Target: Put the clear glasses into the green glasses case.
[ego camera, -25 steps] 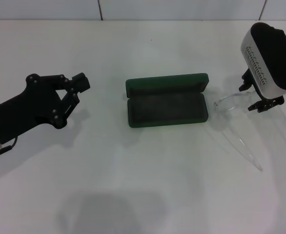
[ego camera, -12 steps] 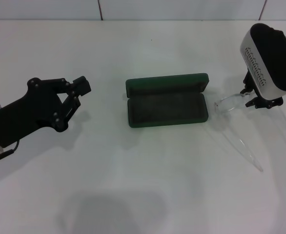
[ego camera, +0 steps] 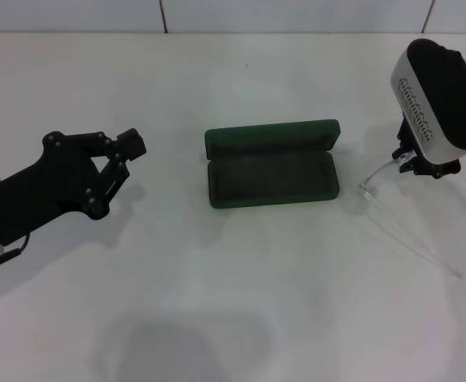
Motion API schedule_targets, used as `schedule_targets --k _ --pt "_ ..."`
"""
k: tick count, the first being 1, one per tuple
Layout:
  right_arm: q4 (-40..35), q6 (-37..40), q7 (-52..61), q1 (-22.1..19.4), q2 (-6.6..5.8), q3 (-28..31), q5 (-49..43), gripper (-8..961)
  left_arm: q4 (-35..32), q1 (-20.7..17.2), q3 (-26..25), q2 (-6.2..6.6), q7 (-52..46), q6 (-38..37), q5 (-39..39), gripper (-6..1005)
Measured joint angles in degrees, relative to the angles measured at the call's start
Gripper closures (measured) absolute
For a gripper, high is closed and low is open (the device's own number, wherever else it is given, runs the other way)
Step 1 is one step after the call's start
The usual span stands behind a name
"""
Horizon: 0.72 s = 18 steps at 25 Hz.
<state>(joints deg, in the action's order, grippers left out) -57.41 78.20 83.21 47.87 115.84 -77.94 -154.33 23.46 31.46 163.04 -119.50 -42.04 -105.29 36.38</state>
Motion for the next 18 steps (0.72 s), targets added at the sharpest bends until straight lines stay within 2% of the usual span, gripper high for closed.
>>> schedule_targets --k 10,18 --pt "-9.12 2.20 5.13 -4.53 0.17 -2.58 -0.24 822 0.00 -0.44 0.00 -0.01 -0.31 -0.39 -0.08 942" --pt "-16.24 6.85 10.89 -8.12 0.11 -3.25 1.07 834 -0.07 -0.72 0.00 -0.08 -0.45 -0.85 -0.08 941"
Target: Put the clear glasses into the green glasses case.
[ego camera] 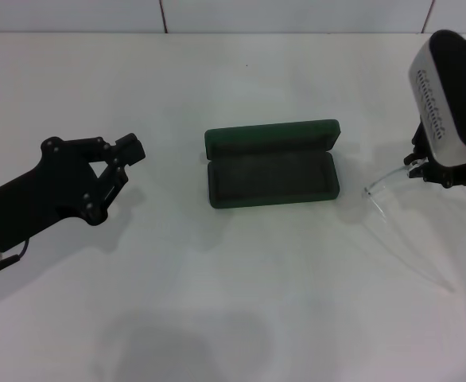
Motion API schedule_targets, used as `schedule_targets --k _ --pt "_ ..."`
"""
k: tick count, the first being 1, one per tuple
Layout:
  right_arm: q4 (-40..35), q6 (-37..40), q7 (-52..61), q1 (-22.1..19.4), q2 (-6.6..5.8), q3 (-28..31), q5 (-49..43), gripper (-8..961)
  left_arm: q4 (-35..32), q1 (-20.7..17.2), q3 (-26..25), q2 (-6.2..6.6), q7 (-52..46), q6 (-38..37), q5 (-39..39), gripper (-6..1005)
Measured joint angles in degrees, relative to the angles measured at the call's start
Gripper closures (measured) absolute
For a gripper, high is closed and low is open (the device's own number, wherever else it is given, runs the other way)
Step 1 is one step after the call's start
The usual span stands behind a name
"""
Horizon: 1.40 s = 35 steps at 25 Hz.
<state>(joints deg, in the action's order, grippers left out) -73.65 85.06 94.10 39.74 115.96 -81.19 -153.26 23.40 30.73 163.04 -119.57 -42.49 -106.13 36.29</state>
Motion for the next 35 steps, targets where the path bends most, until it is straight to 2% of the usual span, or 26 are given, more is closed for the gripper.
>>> schedule_targets --k 10,15,17,22,23,27,35 --pt "-16.49 1.61 8.89 -9.23 -0.21 2.55 7.72 846 0.39 -1.12 -0.08 0.20 -4.64 -2.61 4.10 940" --pt "-23.45 1.04 10.96 -14.42 -0.15 7.94 16.87 848 0.64 -0.73 -0.01 0.94 -7.47 -5.17 4.26 940" --pt "-24.41 -0.53 11.20 -16.63 -0.05 9.64 21.93 851 0.65 -0.36 0.00 1.64 -8.12 -8.39 4.31 940" --pt "-24.74 -2.92 10.19 -19.71 -0.08 12.57 31.53 861 0.13 1.40 0.07 3.37 -11.73 -10.67 3.52 939" --pt "-24.28 -3.19 8.65 -20.60 -0.12 14.42 36.67 862 0.19 1.81 0.09 3.61 -12.32 -10.67 3.06 939" --pt "-22.24 -3.27 6.22 -20.94 -0.27 16.19 42.30 864 0.57 3.06 0.09 3.97 -12.68 -10.62 2.16 906" --pt "-8.00 -3.95 -4.00 -18.84 -0.48 17.32 56.72 865 0.88 6.31 0.09 5.19 -12.80 -10.29 -0.04 872"
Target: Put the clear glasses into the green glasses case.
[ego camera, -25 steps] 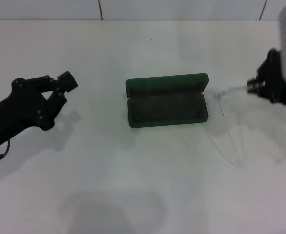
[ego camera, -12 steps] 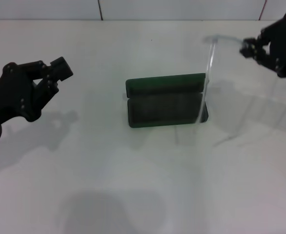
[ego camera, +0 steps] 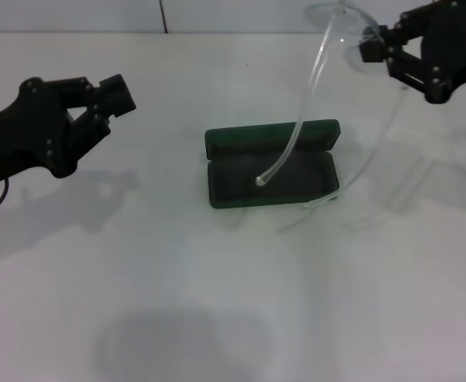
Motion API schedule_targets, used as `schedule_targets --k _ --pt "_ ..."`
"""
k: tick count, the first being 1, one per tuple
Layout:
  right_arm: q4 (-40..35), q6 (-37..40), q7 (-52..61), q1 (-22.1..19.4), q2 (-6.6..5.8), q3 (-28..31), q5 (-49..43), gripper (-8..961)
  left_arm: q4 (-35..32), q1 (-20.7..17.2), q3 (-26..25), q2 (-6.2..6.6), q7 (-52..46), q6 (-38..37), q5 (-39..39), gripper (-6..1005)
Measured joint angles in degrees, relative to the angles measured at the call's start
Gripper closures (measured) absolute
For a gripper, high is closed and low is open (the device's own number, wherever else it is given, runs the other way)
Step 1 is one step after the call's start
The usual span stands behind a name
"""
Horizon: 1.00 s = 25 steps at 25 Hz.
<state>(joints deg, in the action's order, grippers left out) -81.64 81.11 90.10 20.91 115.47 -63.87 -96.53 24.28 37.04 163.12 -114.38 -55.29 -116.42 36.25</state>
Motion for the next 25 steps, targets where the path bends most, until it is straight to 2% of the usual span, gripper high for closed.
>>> schedule_targets --k 7,13,18,25 --pt "13.88 0.88 -7.78 3.44 -0.19 0.06 6.51 865 -0.50 3.93 -0.01 1.86 -2.30 0.01 -4.51 870" --pt "21.35 1.51 -11.47 6.18 -0.16 0.07 9.03 865 -0.65 6.72 0.00 2.16 -2.25 -0.04 -5.89 868" --pt "26.78 1.45 -14.35 8.87 -0.06 0.12 10.53 864 -0.82 9.82 -0.01 2.51 -2.82 -0.12 -8.37 724" --pt "31.41 1.16 -16.85 12.43 0.11 0.29 10.69 864 -3.30 13.48 0.00 2.17 -3.28 -0.23 -9.68 723"
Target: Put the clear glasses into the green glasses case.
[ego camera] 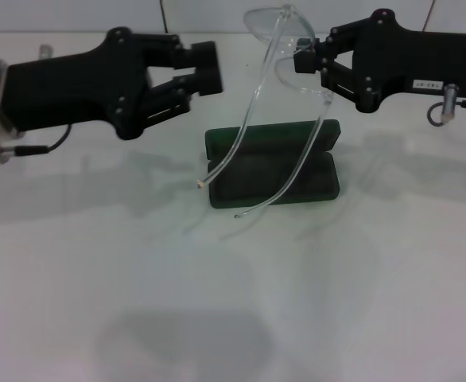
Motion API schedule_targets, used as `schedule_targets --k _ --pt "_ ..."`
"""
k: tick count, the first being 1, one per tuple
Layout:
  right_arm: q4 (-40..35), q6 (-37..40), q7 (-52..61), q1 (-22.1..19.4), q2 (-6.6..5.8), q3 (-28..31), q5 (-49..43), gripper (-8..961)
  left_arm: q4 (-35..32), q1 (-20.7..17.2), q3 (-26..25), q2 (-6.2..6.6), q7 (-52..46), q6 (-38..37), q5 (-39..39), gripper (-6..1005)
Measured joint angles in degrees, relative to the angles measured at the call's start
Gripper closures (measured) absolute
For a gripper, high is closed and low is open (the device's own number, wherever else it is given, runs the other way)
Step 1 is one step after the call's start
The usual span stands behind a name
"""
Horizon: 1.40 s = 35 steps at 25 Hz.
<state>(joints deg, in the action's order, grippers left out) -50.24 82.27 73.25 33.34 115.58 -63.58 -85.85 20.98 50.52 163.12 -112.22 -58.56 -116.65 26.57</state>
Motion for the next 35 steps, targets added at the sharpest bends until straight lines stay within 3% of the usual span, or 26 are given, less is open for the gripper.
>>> schedule_targets --k 9,25,35 --pt "1.96 -0.01 -1.93 0.99 -0.02 0.05 0.20 864 -3.50 3.01 0.00 0.41 -0.43 0.00 0.52 725" --pt "3.61 0.78 -3.81 2.37 0.10 -0.25 1.52 866 -3.58 4.57 0.00 -1.89 -1.52 0.20 -1.57 735" --pt "4.78 2.80 -4.11 3.36 0.26 -0.64 2.48 865 -3.58 4.43 0.00 -2.12 -1.23 0.20 -1.61 734"
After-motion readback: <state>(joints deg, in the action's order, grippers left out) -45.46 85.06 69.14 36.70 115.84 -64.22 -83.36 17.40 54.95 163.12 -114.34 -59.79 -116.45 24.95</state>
